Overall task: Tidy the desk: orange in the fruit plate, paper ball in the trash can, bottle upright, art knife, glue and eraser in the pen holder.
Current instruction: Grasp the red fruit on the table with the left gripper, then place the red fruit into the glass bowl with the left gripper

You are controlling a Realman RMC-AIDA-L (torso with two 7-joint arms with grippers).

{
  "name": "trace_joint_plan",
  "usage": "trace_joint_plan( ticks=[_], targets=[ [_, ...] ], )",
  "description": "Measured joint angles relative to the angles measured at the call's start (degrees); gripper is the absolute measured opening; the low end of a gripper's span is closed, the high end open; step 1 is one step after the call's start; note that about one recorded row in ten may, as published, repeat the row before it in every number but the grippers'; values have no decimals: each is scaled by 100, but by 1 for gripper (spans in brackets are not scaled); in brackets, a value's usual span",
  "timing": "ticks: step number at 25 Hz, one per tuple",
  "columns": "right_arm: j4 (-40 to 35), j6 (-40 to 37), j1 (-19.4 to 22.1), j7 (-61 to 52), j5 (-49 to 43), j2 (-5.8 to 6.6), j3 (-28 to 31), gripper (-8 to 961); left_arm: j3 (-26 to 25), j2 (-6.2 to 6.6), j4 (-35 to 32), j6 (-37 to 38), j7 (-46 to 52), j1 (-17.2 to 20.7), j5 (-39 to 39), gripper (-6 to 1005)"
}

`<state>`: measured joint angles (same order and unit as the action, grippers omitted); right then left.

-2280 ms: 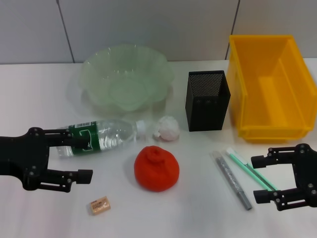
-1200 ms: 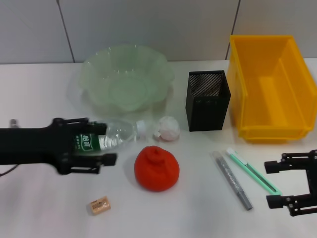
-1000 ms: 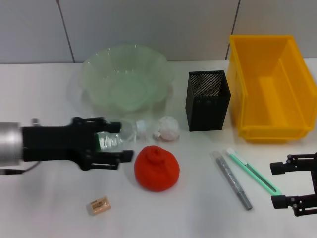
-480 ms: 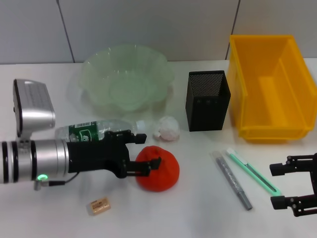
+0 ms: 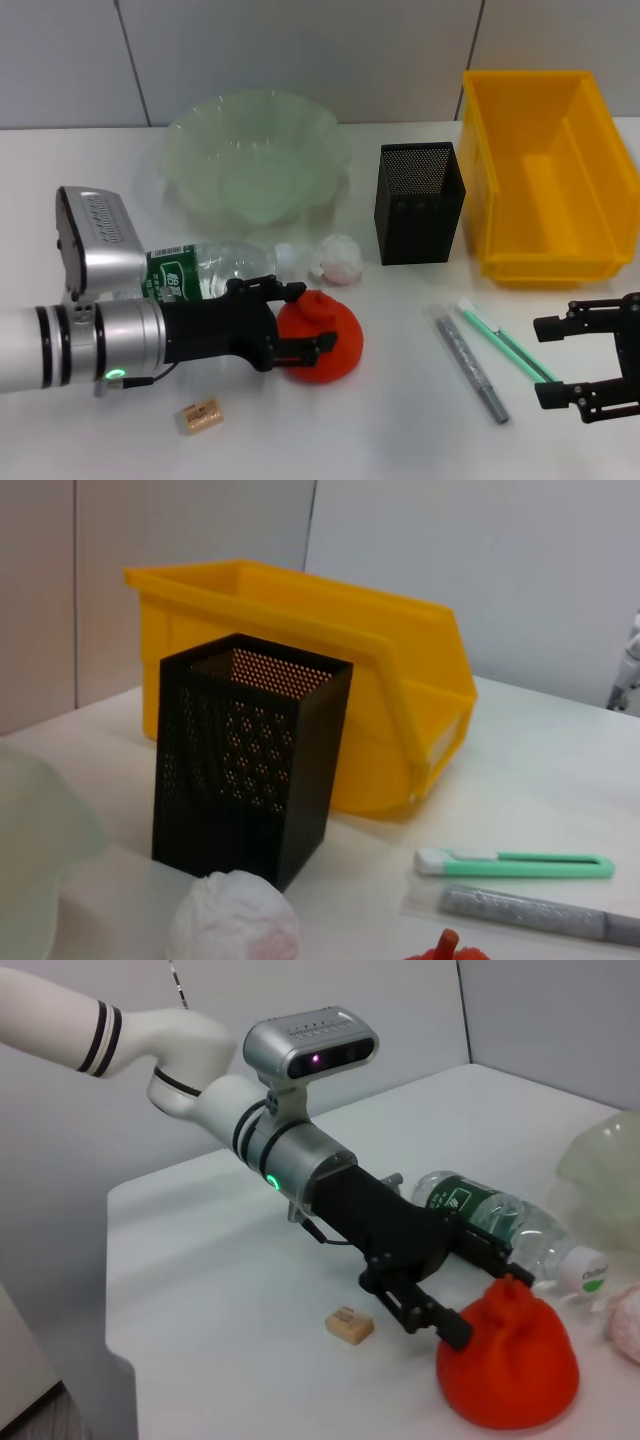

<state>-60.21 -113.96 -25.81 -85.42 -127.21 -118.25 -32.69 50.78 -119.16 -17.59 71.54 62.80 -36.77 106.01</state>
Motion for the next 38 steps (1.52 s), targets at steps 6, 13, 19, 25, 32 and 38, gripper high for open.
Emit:
trace_joint_plan(
  ticks=[6,13,19,25,32,38],
  targets=[
    [0,11,12,-1,-6,-22,-8,763,2,-2,289,-184,-250,-106,-326,828],
    [-43,-15,75,-2,-15,-54,-9,762,101,-2,333,-207,-236,-127,-309,679],
    [-238,-177,169,-81,-44,-72,13,762,206,-2,340,-208,-246,-148,-338,494],
    [-288,-216,197,-81,-91,-75,44,762,218,-1,309,-122,-306,-96,-668,380],
    [-320,-215,203,-70,-94,-75,44,762,148,55,-269,780,-39,342,-945,205],
    [-308,-196,186,-63,-94,-75,34,762,132,86,-2266,1629,1104,1413,-1513,105]
  ],
)
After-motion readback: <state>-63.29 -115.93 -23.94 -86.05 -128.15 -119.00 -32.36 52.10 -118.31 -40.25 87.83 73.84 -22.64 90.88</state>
